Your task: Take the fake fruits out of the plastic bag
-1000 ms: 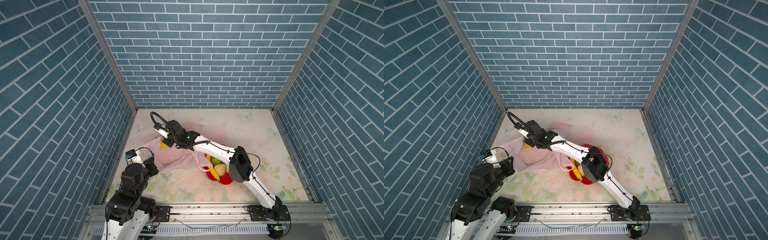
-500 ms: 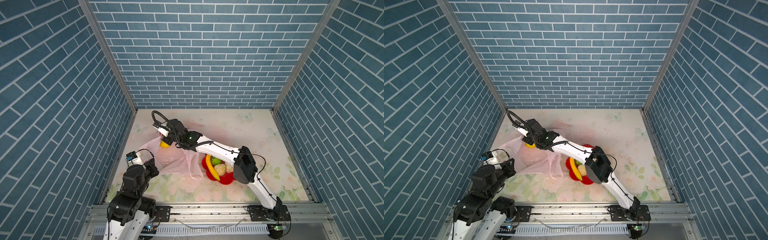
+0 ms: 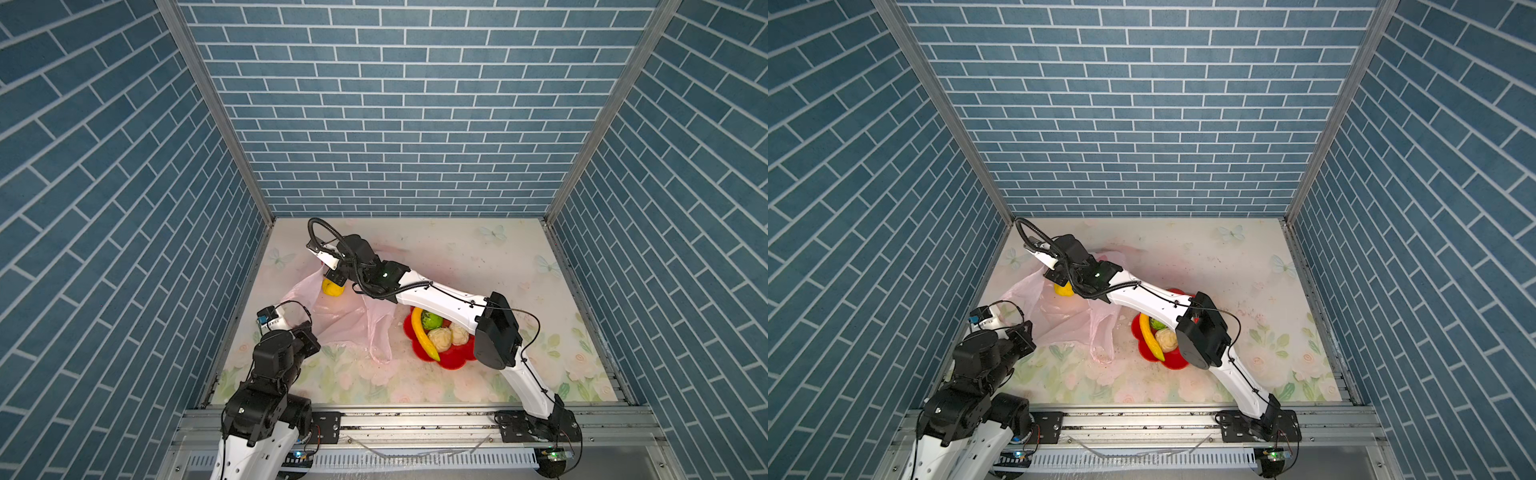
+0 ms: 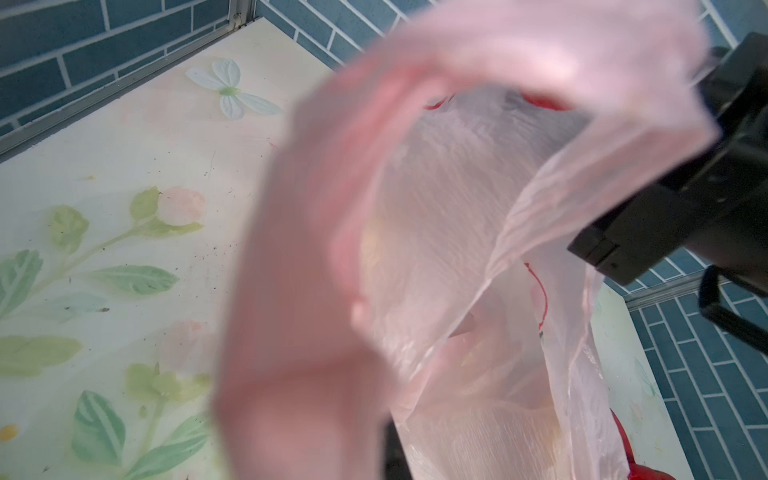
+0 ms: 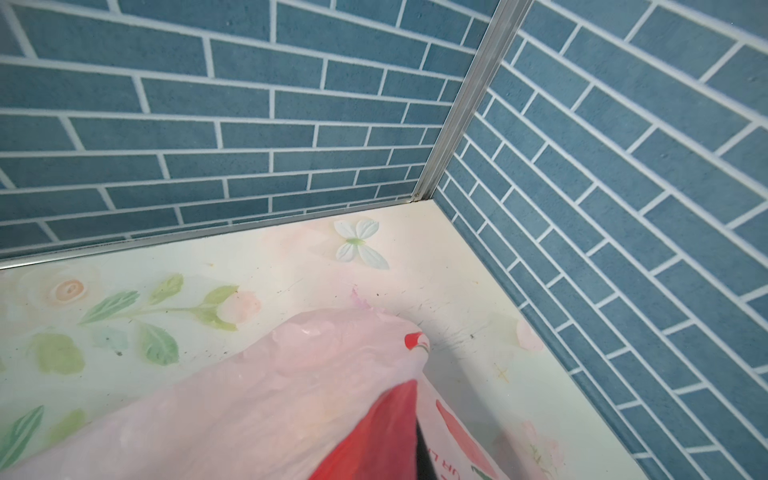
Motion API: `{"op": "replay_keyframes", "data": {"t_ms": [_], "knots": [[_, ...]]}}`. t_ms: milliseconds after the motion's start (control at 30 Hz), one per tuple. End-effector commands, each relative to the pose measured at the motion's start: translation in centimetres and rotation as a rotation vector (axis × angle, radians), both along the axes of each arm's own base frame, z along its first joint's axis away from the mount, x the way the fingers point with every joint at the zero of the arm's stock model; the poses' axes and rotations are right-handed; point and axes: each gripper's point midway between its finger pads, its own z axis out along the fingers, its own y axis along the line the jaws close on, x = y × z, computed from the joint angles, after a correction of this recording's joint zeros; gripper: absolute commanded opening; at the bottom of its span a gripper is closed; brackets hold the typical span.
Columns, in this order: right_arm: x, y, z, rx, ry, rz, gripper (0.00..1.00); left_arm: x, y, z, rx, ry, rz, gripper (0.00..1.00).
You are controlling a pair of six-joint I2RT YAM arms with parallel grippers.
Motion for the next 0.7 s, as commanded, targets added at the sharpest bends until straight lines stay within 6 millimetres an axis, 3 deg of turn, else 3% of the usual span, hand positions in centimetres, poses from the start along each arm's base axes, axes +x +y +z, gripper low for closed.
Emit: {"op": "replay_keyframes", "data": {"t_ms": [0, 133, 167, 267, 533, 667], "knots": [[-0.7, -0.5, 3.7, 0.044, -0.087, 0.016, 0.02, 0.3, 0.2, 0.0, 0.001, -0.020, 0.019, 0.03], [-0.7, -0.6, 2.9, 0.025, -0.099, 0.014, 0.02, 0.5, 0.3, 0.0, 0.004, -0.022, 0.026, 0.03], [-1.1, -1.1, 4.7, 0.051, -0.117, 0.013, 0.02, 0.6, 0.3, 0.0, 0.003, -0.023, 0.027, 0.03], [-1.2, -1.3, 4.6, 0.046, -0.119, 0.011, 0.02, 0.9, 0.3, -0.1, 0.004, -0.023, 0.032, 0.03], [-1.2, -2.0, 1.1, -0.031, -0.058, -0.012, 0.06, 1.3, 0.3, -0.1, 0.008, -0.026, 0.038, 0.03], [-1.5, -2.7, -0.5, -0.057, -0.013, -0.021, 0.13, 1.3, 0.3, -0.3, 0.011, -0.022, 0.034, 0.03]]}}
